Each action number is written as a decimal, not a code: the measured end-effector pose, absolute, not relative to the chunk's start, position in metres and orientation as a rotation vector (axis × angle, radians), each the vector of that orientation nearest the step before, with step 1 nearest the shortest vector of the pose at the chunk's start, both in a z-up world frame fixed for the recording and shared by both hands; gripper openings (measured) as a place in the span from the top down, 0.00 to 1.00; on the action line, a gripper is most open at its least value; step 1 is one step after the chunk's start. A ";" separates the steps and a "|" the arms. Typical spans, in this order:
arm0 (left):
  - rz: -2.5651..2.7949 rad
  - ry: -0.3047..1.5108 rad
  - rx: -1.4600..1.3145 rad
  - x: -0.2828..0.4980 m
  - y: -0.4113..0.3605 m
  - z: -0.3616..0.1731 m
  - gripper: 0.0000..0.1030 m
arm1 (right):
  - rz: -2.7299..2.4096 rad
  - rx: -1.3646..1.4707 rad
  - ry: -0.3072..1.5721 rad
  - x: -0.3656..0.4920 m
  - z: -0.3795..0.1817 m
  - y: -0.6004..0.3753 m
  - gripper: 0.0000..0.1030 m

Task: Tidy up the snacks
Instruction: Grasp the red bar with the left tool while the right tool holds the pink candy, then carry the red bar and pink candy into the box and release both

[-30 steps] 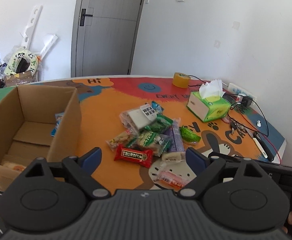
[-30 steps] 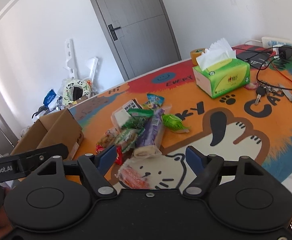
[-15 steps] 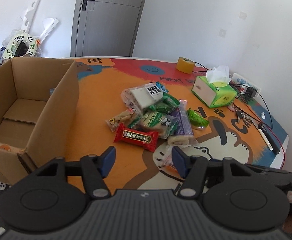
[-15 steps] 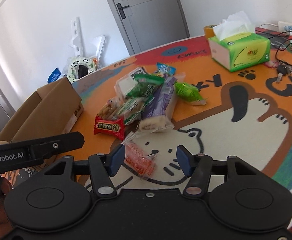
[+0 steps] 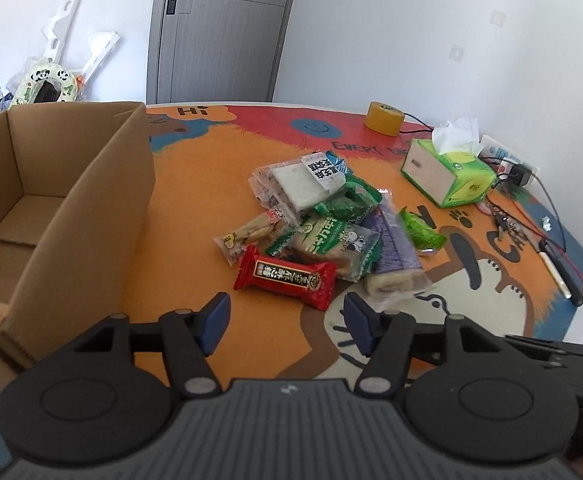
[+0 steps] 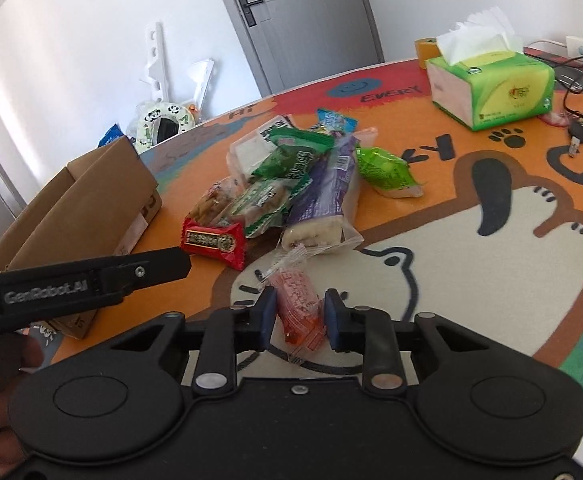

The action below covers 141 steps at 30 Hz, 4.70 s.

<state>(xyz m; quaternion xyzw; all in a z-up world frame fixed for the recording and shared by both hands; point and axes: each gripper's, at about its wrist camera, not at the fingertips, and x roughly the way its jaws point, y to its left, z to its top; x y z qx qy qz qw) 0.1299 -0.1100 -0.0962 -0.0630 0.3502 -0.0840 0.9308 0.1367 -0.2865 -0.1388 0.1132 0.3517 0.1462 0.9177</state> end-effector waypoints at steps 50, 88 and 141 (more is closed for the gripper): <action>-0.180 0.684 -0.081 0.140 -0.116 -0.107 0.74 | 0.172 0.200 0.709 0.126 -0.132 -0.301 0.75; -0.116 0.444 -0.182 0.083 -0.049 -0.013 0.98 | 0.341 0.216 0.524 0.113 -0.059 -0.239 0.76; 0.158 0.476 -0.274 0.070 0.048 -0.019 0.13 | 0.487 0.224 0.525 0.131 -0.033 -0.166 0.39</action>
